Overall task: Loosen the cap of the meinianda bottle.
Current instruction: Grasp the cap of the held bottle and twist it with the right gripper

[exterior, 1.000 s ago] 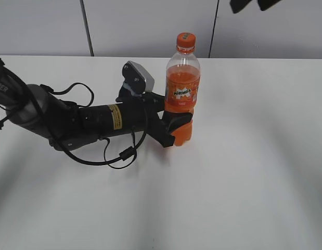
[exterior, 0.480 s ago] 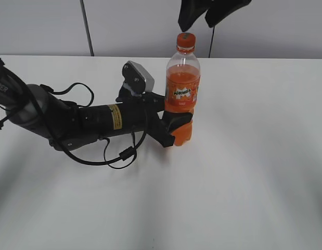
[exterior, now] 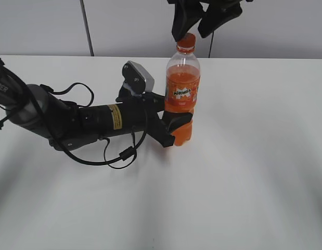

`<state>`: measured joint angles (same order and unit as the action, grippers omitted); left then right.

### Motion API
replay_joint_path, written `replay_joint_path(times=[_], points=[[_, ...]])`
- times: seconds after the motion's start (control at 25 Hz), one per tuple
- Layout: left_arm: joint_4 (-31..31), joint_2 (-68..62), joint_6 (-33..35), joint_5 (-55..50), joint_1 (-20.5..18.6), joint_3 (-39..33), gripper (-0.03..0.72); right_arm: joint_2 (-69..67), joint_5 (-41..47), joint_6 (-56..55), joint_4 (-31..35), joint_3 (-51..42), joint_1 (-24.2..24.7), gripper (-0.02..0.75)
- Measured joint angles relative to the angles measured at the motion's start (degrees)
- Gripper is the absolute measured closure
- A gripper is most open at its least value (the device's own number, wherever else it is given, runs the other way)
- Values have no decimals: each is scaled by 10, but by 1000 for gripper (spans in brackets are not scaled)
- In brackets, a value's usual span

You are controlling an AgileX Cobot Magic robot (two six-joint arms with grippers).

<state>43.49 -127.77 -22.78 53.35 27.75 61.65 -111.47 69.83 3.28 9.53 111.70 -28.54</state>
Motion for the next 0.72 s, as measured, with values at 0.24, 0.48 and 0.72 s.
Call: replay_joint_path(times=[0.24, 0.48, 0.72], points=[[0, 0, 0, 0, 0, 0, 315, -12, 0, 3, 2, 1, 0, 297], [0, 0, 0, 0, 0, 0, 315, -20, 0, 5, 3, 1, 0, 301], [0, 0, 0, 0, 0, 0, 315, -20, 0, 12, 6, 1, 0, 458]])
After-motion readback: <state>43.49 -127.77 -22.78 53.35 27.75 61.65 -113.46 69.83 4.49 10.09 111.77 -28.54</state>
